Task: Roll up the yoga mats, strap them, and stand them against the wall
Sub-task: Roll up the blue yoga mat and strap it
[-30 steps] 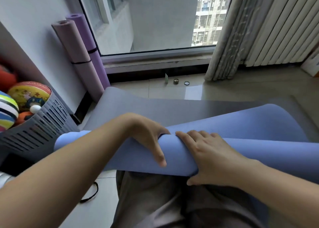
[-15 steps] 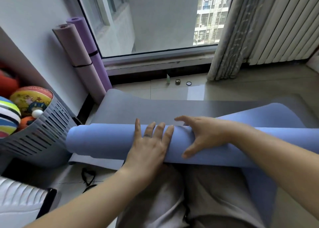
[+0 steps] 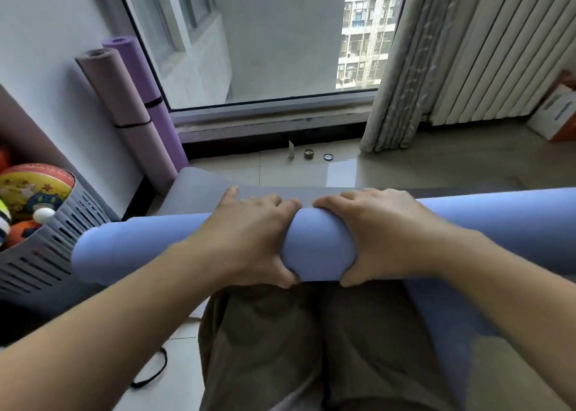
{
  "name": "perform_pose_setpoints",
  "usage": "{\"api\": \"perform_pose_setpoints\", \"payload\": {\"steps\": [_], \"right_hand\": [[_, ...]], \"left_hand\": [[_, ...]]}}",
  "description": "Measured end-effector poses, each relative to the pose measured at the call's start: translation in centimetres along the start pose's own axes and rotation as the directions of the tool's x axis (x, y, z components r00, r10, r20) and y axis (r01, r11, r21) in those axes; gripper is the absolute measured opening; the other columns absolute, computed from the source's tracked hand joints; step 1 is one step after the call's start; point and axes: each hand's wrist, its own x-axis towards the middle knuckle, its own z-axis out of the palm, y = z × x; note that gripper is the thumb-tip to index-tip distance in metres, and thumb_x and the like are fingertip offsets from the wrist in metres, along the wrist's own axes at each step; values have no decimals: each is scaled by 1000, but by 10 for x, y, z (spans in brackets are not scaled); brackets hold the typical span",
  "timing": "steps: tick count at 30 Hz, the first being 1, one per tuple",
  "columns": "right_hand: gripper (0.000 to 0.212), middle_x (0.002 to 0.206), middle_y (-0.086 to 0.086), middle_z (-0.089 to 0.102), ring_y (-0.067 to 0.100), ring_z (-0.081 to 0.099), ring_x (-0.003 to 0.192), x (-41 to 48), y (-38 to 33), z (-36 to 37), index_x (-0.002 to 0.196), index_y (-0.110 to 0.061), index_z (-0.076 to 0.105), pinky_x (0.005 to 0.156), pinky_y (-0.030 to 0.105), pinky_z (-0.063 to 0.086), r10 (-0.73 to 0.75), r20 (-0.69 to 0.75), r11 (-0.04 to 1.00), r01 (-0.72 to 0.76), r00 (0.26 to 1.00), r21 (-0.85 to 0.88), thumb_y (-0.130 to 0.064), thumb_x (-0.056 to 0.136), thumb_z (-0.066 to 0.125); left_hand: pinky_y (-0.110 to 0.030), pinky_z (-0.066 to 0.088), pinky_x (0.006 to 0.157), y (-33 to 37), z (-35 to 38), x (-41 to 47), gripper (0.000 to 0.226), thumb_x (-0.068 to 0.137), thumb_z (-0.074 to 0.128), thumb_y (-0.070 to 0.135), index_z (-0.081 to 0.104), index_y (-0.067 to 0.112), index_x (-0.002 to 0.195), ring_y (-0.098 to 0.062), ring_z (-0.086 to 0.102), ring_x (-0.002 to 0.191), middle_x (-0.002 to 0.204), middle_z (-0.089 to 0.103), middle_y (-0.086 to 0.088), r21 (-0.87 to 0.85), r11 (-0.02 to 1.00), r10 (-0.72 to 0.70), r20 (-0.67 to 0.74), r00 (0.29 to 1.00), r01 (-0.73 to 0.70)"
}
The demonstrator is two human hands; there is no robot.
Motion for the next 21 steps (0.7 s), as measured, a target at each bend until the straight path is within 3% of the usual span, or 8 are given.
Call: {"api": "perform_pose_setpoints", "payload": {"steps": [3, 6, 10, 14, 17, 19, 21], "right_hand": [[92, 115, -21, 56, 6, 51, 94, -5, -2, -15, 132, -44, 35, 72, 27, 39, -49, 146, 998, 44, 988, 34, -66, 52, 76], [91, 117, -21, 57, 7, 54, 100, -8, -4, 8, 130, -44, 37, 84, 30, 46, -74, 296, 981, 16, 952, 192, -65, 52, 79], [90, 122, -20, 54, 9, 52, 113, -8, -4, 47, 131, -45, 37, 96, 32, 44, -90, 392, 931, -63, 915, 360, -57, 54, 84], [101, 139, -20, 38, 5, 37, 128, -16, 3, 43, 145, -43, 20, 102, 24, 33, -23, 312, 907, -111, 950, 406, -57, 64, 79], [95, 138, -16, 34, 10, 34, 126, -31, -13, 43, 143, -37, 19, 100, 26, 33, -36, 117, 983, 14, 992, 185, -64, 67, 69], [100, 138, -12, 31, 14, 33, 127, -34, -19, 54, 143, -34, 15, 103, 32, 33, -62, 83, 995, 55, 995, 80, -67, 65, 67], [102, 137, -12, 33, 15, 35, 125, -29, -12, 61, 143, -34, 17, 101, 33, 35, -38, 86, 996, 31, 996, 78, -67, 62, 69]], "left_hand": [[-40, 38, 99, -4, -10, -10, 73, 56, 63, 69, 42, 44, 121, -11, 56, 98, 108, 57, 18, -94, 994, 59, 92, 994, -50], [-34, 47, 86, -2, 5, -12, 71, 55, 69, 68, 44, 45, 117, -11, 56, 95, 108, 58, 18, -164, 985, 99, 257, 961, -57], [-35, 51, 85, 1, 28, 3, 68, 54, 78, 61, 46, 48, 112, -11, 58, 96, 106, 59, 17, -269, 963, 117, 458, 881, 12], [-34, 49, 94, -10, 24, 25, 75, 55, 82, 60, 48, 46, 121, -8, 61, 102, 111, 61, 20, -312, 947, 136, 596, 791, 72], [-35, 48, 96, -15, 19, 35, 74, 56, 80, 64, 50, 43, 121, -9, 62, 103, 112, 63, 18, -299, 951, 136, 634, 762, 79], [-34, 48, 97, -16, 19, 36, 73, 60, 79, 62, 50, 42, 123, -8, 61, 105, 115, 62, 18, -323, 942, 143, 635, 759, 92], [-34, 44, 102, -18, 19, 31, 79, 65, 78, 60, 43, 41, 133, -8, 57, 112, 125, 57, 18, -374, 921, 135, 571, 810, 111]]}}
